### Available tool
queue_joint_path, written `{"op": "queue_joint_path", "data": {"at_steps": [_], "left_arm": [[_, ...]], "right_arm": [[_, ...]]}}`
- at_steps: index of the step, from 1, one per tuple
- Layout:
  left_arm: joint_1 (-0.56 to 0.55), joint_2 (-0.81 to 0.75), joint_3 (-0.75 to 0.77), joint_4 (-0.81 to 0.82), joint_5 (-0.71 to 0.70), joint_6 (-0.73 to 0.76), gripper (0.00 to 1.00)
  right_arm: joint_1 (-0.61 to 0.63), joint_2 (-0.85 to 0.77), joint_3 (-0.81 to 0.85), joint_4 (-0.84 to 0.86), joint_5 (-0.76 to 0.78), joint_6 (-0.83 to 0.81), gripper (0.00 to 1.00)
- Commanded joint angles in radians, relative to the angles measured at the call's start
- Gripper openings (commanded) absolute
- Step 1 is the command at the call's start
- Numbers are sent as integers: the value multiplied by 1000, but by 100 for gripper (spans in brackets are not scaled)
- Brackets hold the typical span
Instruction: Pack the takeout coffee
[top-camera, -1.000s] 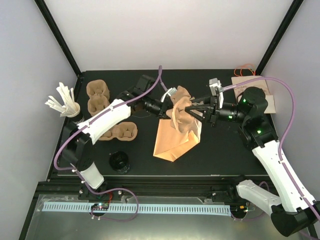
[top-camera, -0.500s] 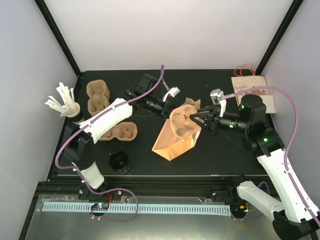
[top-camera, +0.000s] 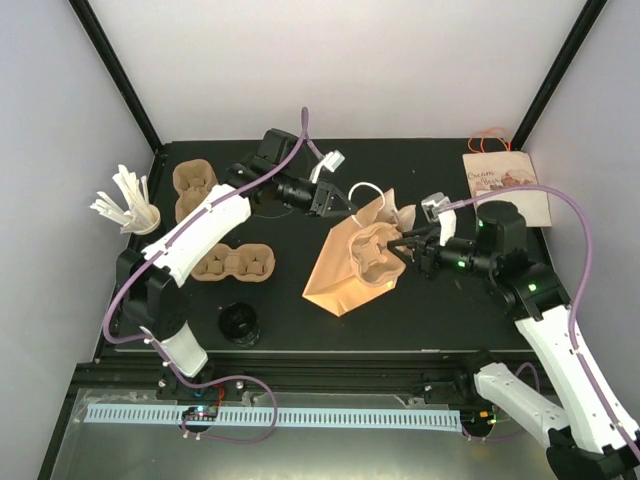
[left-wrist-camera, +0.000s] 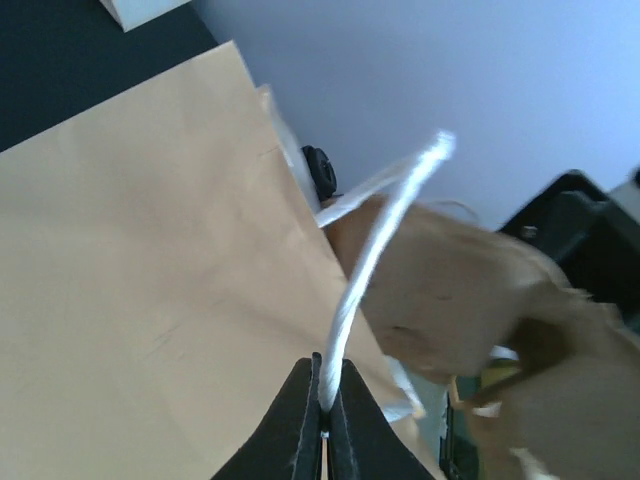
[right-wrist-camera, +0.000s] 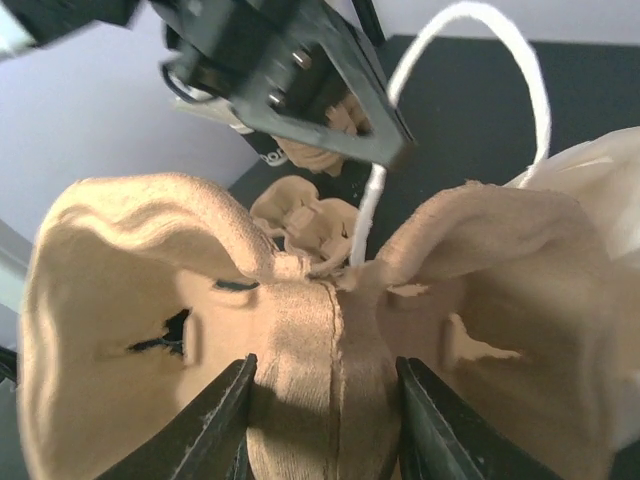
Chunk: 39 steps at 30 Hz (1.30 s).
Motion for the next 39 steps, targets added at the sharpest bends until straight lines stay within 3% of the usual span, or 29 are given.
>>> {"op": "queue_joint_path", "data": {"at_steps": [1,7,10,17,20,27,39], "left_arm": [[-2,-39,88,-62,25,48,1],[9,-7,205,-155,23,88,2],[11,5,272,-195,19,109,2],[0,17,313,-297,69,217,2],[-4,16,301,-351,56,263,2],[-3,-5,284,-419,47,346,1],[-3,-27,289,-495,41,434,1]], "right_arm": [[-4,71,28,-78,17,-55,37],[-4,81,75,-110,60,-88,40],[-5,70,46,-66,10,-80,40],[-5,89,-155,351,-227,74,40],[-5,122,-169,448,-261,112,40],[-5,224,-180,383,-351,86,40],[-4,155,-216,203,-267,-24,40]]}}
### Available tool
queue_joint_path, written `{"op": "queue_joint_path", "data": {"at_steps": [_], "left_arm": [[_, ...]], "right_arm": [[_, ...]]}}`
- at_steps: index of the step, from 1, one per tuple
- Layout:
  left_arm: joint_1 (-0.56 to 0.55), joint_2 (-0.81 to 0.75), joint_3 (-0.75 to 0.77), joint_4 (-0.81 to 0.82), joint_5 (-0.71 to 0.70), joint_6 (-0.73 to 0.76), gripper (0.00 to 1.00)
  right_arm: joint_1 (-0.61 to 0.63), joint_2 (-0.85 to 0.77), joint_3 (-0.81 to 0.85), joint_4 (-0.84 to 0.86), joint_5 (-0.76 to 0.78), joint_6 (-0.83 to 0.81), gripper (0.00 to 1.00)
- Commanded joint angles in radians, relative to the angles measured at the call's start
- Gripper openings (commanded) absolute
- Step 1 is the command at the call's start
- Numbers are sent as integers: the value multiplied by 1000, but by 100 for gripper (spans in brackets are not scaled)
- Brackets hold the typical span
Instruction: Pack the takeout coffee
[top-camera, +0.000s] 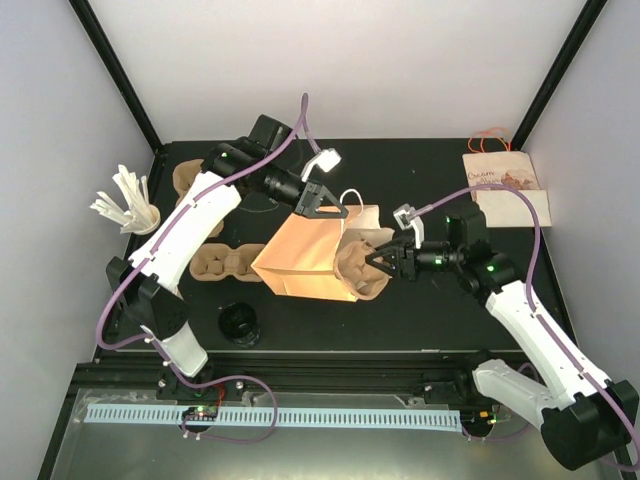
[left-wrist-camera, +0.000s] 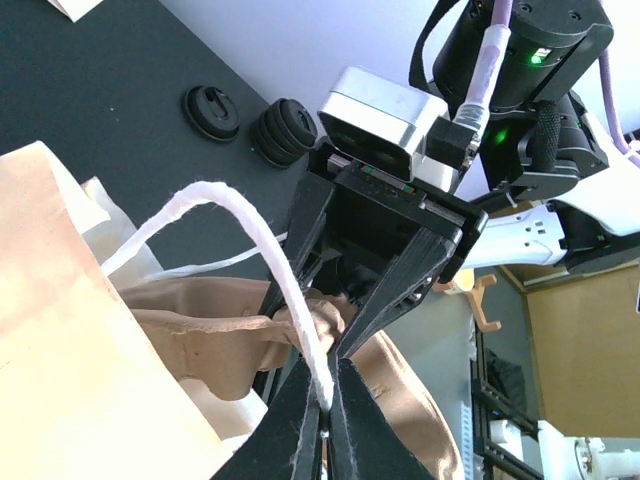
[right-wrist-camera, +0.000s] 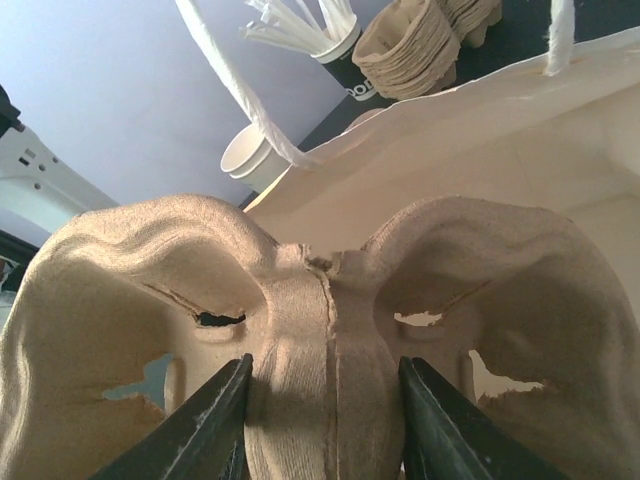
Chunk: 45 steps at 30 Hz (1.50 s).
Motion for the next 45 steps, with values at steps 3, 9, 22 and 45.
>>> {"op": "queue_joint_path", "data": {"at_steps": [3,9,22,45], "left_arm": [[-6,-39,15,-31,14,60,1],[-14,-47,-22,-37,17,78,2],[-39,-111,-119,-22,-1,85,2],[-5,-164,-68,44,39,3,2]], "right_arm": [[1,-18,8,-124,-5,-76,40],[4,-61,36,-96,72,-97,39],[4,-19,56,278,-50,-14,39],[4,-74,-294,671,-143,9,41]]}}
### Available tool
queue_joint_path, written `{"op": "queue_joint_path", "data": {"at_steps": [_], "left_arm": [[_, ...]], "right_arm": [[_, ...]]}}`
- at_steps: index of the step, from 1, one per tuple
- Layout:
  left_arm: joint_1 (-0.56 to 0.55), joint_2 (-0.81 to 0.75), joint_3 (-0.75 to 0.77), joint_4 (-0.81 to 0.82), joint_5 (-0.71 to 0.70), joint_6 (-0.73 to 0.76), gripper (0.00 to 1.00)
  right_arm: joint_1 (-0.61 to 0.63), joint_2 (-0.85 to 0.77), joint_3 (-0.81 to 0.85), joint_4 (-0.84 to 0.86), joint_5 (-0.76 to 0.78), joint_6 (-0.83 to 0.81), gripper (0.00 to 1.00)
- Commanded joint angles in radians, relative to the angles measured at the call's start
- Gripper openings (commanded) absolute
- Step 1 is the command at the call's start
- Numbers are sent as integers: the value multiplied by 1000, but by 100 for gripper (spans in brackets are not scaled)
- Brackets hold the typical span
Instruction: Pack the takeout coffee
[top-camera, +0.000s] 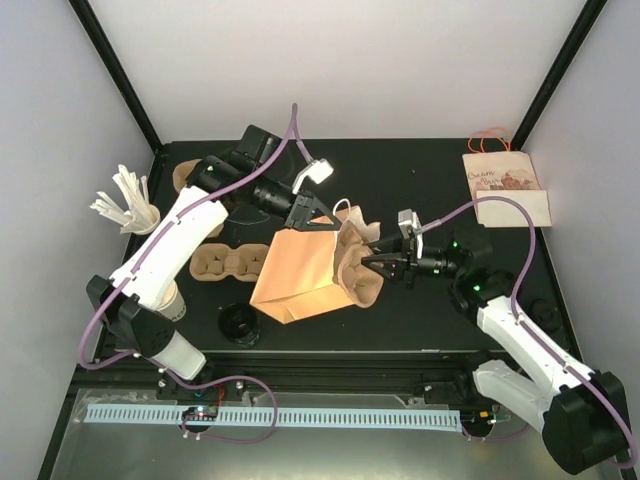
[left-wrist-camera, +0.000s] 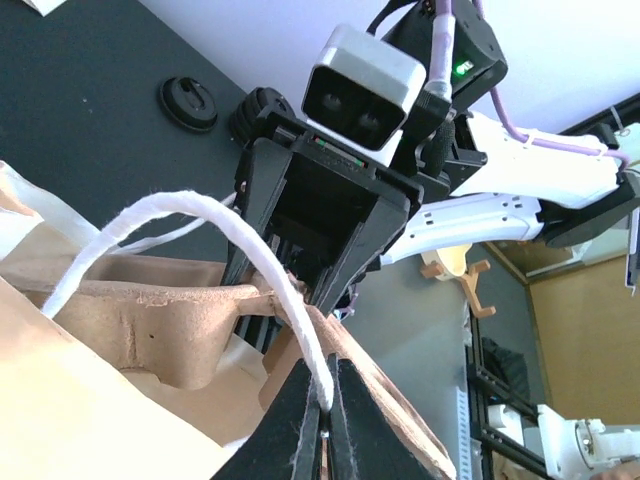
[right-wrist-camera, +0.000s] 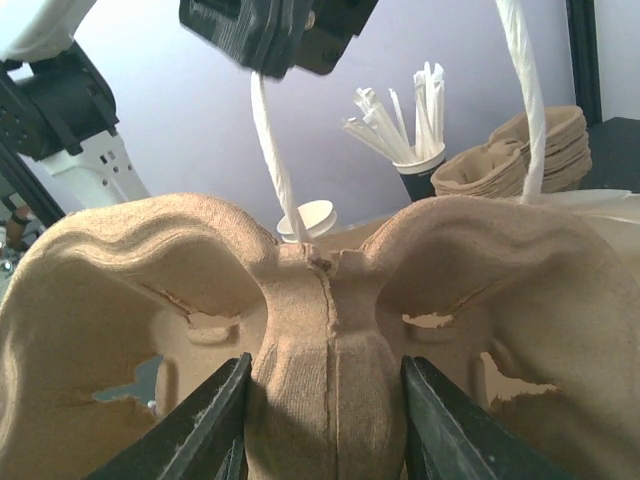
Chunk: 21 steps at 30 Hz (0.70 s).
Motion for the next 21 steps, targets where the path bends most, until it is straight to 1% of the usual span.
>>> {"op": "queue_joint_path", "data": {"at_steps": [1,6,8,11,18,21], "left_arm": [[13,-49,44,52,38,-22,2],[10,-86,50,111,51,-54,2],[7,-89,69,89,67,-32,2],[-10,-81,89,30,79,27,1],[-86,-66,95,-69,50,168,2],[-114,-65,91,-86,25,196,2]], "right_arm": [[4,-60,-2,-149,6,-122,41],[2,-84,12,-345,91,-213,42],[3,-74,33,-419,117,-240,42],[3,-39,68,-484,111,-250,44],[4,24,121,-489,62,-268,44],[3,30,146,-487,60,-282,45]]}}
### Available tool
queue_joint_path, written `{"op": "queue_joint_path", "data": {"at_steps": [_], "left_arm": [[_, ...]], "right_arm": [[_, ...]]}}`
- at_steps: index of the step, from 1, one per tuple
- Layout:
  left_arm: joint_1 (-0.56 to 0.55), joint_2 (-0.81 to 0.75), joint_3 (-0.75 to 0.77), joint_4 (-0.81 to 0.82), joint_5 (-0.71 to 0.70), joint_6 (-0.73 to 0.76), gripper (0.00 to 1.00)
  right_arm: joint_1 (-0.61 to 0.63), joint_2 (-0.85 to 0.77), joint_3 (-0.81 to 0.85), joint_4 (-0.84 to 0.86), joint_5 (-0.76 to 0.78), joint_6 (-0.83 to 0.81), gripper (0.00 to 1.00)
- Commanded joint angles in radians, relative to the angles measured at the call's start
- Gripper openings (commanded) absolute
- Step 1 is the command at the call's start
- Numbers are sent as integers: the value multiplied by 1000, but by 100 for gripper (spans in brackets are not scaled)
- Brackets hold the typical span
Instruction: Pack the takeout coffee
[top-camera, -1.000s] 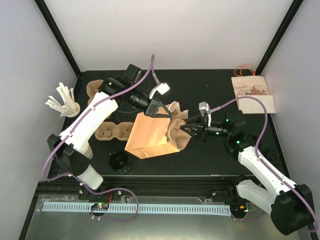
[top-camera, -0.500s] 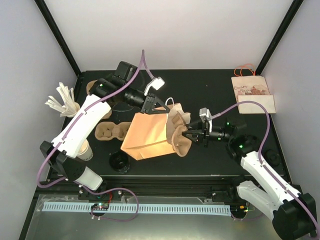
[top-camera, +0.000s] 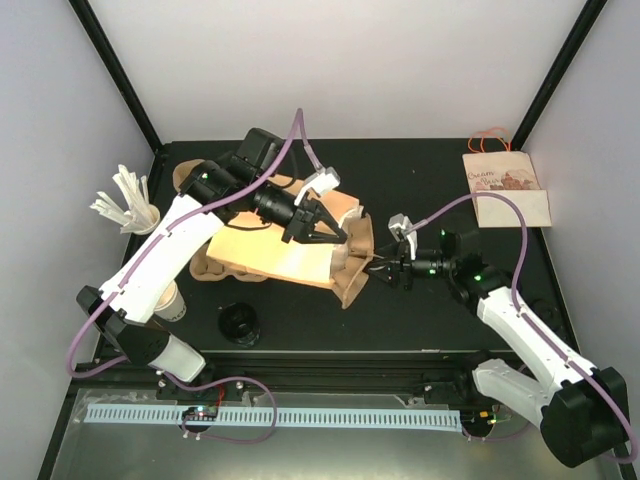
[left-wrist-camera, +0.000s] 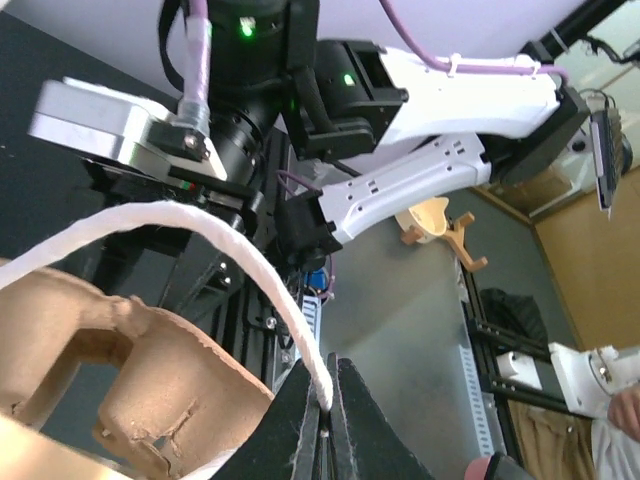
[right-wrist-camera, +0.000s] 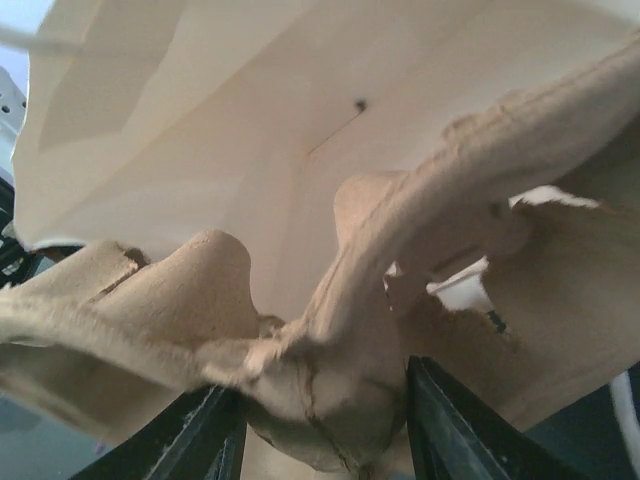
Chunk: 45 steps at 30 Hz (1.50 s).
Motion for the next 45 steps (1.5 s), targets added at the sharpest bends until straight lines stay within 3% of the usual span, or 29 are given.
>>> {"op": "queue_joint_path", "data": {"at_steps": [1,10,14,22,27,37,45], "left_arm": [[-37,-8,37,-58,-6,98,2],[-60,31,49,-74,-77,110,2],[-59,56,80,-82,-170,96,2],[-49,139,203,-66,-310,74,2],[-47,229,314,-81,-384,91,2],[-72,270,313,-30,-200,203,2],[-91,229,187,20,-309,218,2]], "right_arm": [[2,9,58,-8,-23,-39,45],[24,53,111,-40,-169,-72,44],[42,75,138,-108,-184,-101,44],[41,-3,112,-135,-38,-69,41],[42,-36,96,-134,-56,-16,40],[41,-77,19,-2,-71,55,41],[25,-26,10,77,-37,100,40]]}}
